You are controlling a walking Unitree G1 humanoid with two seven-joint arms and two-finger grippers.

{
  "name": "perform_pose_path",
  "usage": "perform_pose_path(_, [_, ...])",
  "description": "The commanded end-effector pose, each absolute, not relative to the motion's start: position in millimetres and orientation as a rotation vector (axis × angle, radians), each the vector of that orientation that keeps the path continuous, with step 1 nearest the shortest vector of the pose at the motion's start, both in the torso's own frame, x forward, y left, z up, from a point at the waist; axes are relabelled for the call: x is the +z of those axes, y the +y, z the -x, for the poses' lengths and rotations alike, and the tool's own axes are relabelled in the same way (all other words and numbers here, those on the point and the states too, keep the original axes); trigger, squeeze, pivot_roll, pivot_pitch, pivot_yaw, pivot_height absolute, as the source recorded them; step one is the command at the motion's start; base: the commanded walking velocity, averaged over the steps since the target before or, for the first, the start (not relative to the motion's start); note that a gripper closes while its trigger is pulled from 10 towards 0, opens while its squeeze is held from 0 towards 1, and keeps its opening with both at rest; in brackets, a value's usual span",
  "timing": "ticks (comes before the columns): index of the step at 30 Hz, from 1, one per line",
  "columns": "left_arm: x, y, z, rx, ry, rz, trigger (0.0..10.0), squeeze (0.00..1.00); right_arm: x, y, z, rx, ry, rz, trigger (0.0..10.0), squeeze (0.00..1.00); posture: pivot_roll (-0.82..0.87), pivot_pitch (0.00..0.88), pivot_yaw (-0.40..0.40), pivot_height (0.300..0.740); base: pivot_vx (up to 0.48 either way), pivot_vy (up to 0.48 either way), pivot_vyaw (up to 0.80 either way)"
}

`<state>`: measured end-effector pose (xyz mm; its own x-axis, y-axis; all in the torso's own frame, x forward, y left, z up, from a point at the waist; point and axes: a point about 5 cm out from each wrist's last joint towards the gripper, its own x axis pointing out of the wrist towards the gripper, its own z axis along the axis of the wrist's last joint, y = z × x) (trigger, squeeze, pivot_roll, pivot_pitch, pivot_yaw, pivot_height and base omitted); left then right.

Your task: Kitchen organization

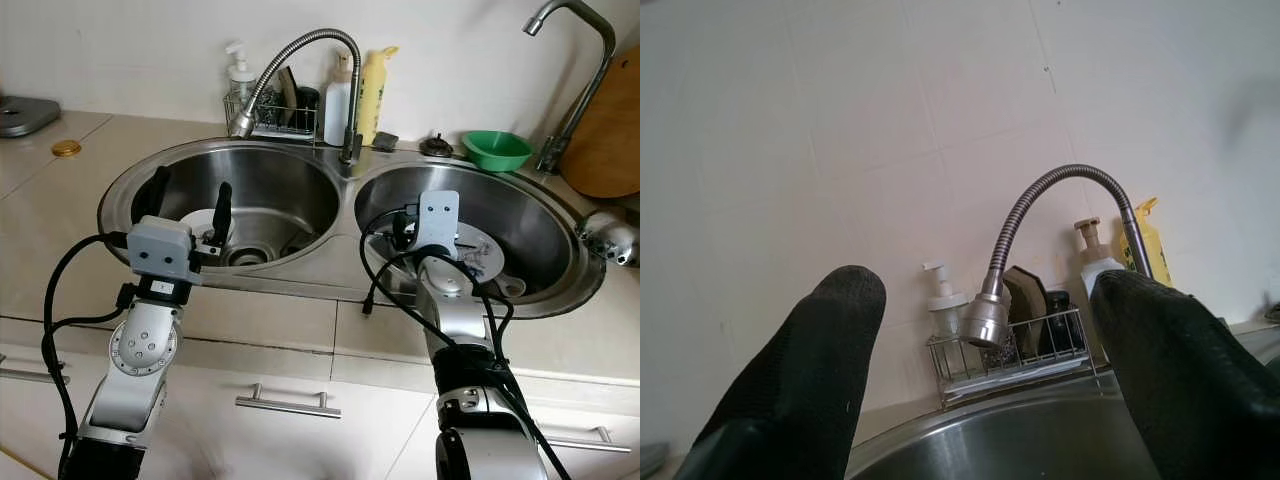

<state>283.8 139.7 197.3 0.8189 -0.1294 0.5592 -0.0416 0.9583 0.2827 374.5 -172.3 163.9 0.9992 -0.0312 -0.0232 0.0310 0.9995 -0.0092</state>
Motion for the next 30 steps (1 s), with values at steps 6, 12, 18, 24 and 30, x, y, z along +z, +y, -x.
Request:
perform_pose_path(6, [204.2, 141.9, -280.8, -0.027, -0.657, -0.244, 10.0, 0.00, 218.1, -169.0, -363.6, -0.020, -0.346, -0.104, 10.0, 1.00, 0.05, 0.000, -0.056, 0.740, 0.000, 0.000, 0.00])
perform_pose_path(12, [208.3, 142.1, -281.3, -0.025, -0.666, -0.225, 10.0, 0.00, 240.2, -160.3, -354.8, -0.004, -0.488, -0.067, 10.0, 0.00, 0.05, 0.000, -0.055, 0.740, 0.000, 0.157, 0.00])
perform_pose_path(18, [207.6, 140.1, -280.6, -0.039, -0.664, -0.230, 10.0, 0.00, 242.4, -156.1, -350.2, 0.009, -0.528, -0.050, 10.0, 0.00, 0.05, 0.000, -0.056, 0.740, 0.000, 0.472, 0.00])
perform_pose_path(24, [206.6, 140.8, -281.0, -0.042, -0.655, -0.227, 10.0, 0.00, 240.4, -152.8, -347.3, 0.018, -0.535, -0.038, 10.0, 0.00, 0.05, 0.000, -0.056, 0.740, 0.000, 0.472, 0.00])
perform_pose_path(30, [206.1, 139.9, -281.4, -0.051, -0.650, -0.228, 10.0, 0.00, 237.0, -151.1, -345.7, 0.019, -0.530, -0.025, 10.0, 0.00, 0.05, 0.000, -0.054, 0.740, 0.000, 0.472, 0.00])
